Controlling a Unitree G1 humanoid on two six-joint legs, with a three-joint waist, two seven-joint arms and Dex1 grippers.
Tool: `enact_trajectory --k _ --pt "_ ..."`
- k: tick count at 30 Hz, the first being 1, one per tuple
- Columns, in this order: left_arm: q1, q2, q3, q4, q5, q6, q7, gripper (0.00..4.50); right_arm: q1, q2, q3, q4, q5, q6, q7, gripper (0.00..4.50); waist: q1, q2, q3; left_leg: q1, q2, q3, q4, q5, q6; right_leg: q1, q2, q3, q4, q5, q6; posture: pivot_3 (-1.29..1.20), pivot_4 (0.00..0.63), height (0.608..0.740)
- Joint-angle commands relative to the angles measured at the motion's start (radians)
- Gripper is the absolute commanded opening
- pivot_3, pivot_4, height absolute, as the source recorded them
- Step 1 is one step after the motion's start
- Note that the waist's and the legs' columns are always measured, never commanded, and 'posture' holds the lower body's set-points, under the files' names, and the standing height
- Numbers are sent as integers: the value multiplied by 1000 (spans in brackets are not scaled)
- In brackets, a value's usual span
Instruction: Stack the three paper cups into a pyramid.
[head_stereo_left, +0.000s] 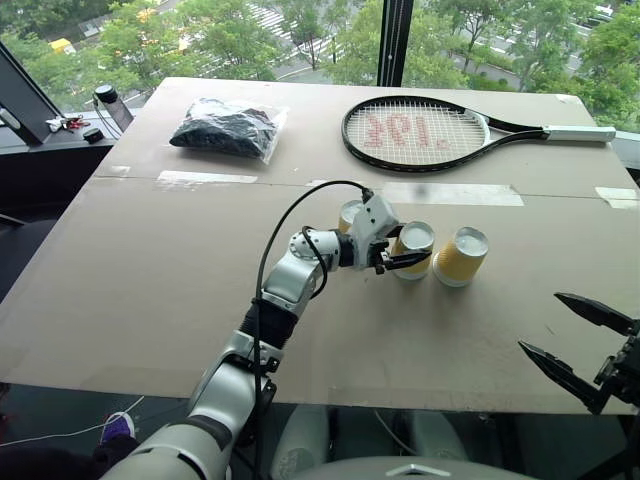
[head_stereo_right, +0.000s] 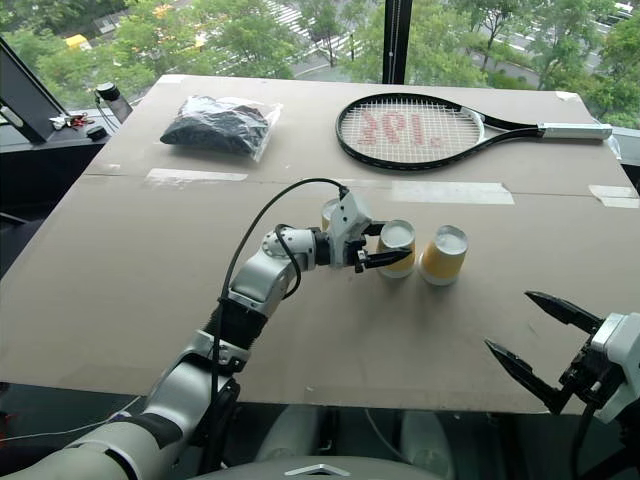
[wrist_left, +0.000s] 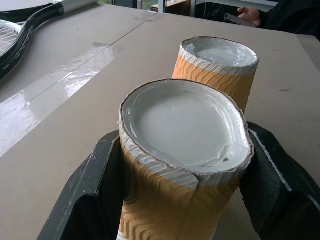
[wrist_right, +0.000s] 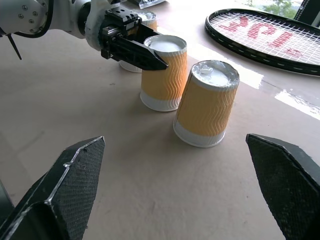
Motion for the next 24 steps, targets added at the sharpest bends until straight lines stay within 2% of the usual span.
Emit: enact_trajectory --k 1,7,12,17,22,23,24 --pt "-26 -10 16 -2 -11 -13 -6 2559 -50 -37 -49 38 51 22 2 4500 0 0 0 0 0 0 0 0 0 0 0 0 0 0 0 0 150 740" --pt "-43 -24 20 15 -13 -10 -18 2559 -239 -250 -159 276 145 83 168 4500 0 0 0 0 -1 2 1 0 1 0 0 2 0 0 1 0 150 740" --pt "-52 -22 25 28 -15 -12 -32 2559 -274 -381 -210 345 187 169 336 4500 2 0 0 -1 0 -1 0 -1 1 0 0 0 -1 0 0 0 150 740" --pt "-54 -19 24 31 -15 -9 -47 2559 -292 -427 -237 369 177 204 421 4500 1 0 0 -2 0 0 1 -1 1 0 0 0 -1 0 1 0 150 740" --pt "-50 -6 18 36 -9 -7 -64 2559 -317 -413 -239 375 153 207 428 4500 1 0 1 -2 0 0 1 -1 1 0 0 0 -1 0 1 0 150 740" --pt "-49 -4 18 37 -12 5 -69 3524 -319 -409 -237 376 148 205 428 4500 1 0 0 -2 0 0 1 -1 1 0 0 0 -1 0 1 0 150 740" --pt "-48 -3 20 39 -11 5 -67 3588 -320 -405 -236 378 143 202 428 4500 1 0 0 -2 0 0 1 -1 1 0 0 0 -1 0 1 0 150 740"
